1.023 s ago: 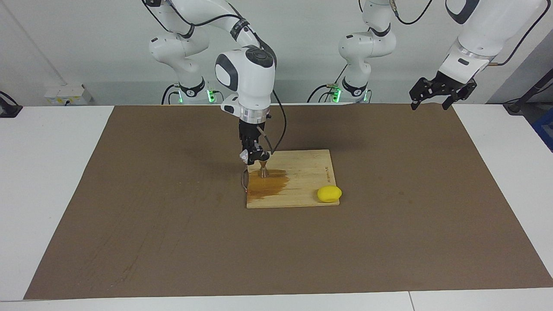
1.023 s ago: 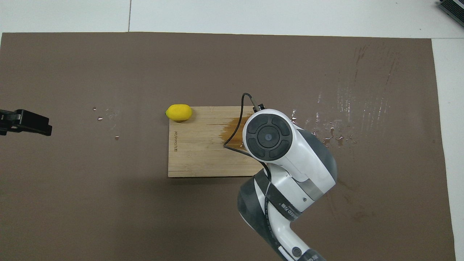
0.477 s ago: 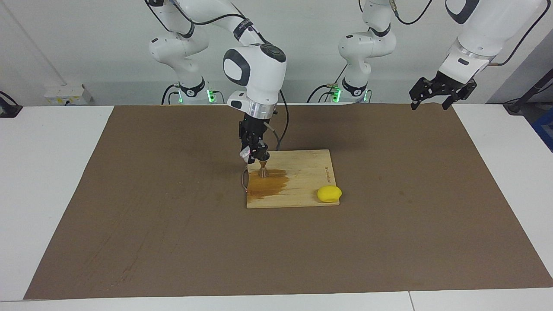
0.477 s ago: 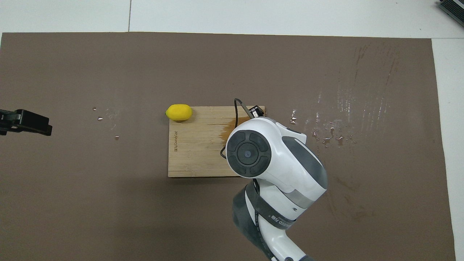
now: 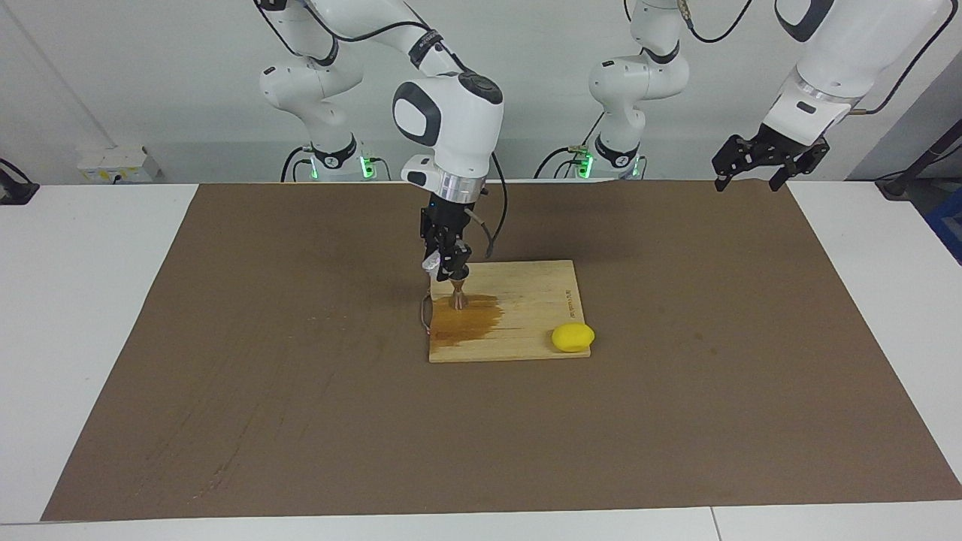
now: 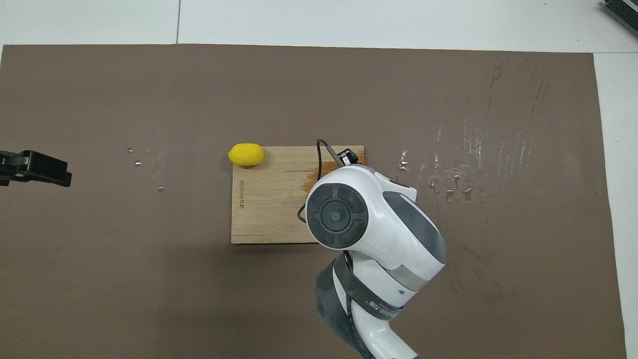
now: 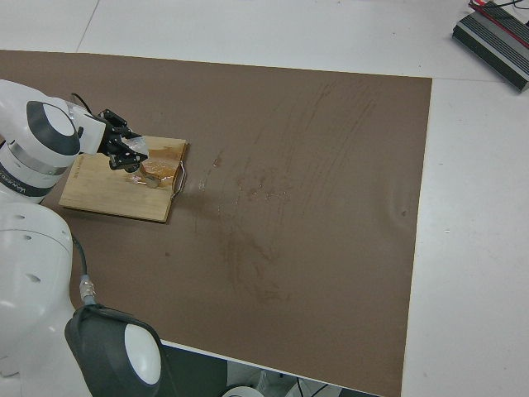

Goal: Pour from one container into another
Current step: 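Tilt the clear cup with the right gripper to pour into the metal cup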

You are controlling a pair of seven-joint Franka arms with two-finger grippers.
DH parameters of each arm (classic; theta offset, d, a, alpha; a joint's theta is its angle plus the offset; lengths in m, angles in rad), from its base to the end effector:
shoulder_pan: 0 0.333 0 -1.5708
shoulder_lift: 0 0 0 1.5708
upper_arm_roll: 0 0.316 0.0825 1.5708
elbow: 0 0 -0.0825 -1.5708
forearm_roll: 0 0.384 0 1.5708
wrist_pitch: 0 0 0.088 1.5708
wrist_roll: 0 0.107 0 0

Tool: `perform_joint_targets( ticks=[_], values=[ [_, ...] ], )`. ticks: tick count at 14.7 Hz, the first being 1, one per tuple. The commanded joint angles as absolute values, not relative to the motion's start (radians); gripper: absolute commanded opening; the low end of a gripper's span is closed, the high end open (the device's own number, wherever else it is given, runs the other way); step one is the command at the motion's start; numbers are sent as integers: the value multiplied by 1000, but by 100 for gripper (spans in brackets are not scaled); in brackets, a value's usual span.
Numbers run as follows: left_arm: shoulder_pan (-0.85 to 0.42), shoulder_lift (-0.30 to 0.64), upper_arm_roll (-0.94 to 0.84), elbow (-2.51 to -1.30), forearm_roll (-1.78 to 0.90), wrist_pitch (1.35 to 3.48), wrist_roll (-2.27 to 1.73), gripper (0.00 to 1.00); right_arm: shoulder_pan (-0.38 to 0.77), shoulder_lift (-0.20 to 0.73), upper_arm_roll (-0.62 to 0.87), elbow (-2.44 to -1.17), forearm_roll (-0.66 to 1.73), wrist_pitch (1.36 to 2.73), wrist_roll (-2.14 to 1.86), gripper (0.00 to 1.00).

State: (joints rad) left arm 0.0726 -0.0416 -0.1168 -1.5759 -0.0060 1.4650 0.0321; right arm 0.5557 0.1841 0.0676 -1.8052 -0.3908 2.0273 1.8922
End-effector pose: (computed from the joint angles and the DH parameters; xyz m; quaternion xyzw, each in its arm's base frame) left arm 0.5299 -0.0255 0.6356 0.9987 -0.0382 -0.0348 0.0004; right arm 0.5150 0.3407 0.4482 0.8392 -0.5163 0.1675 0.0340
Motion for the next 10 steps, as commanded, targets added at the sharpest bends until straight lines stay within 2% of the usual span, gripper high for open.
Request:
perform_joint_targets(
  ticks=[1, 10],
  values=[
    [78, -67, -120, -1603, -2, 1474, 38, 100, 543, 183, 72, -1799, -330, 2023, 1921, 0],
    [78, -67, -120, -1603, -2, 1474, 38, 100, 473, 181, 71, -1798, -121, 2059, 1901, 0]
  ],
)
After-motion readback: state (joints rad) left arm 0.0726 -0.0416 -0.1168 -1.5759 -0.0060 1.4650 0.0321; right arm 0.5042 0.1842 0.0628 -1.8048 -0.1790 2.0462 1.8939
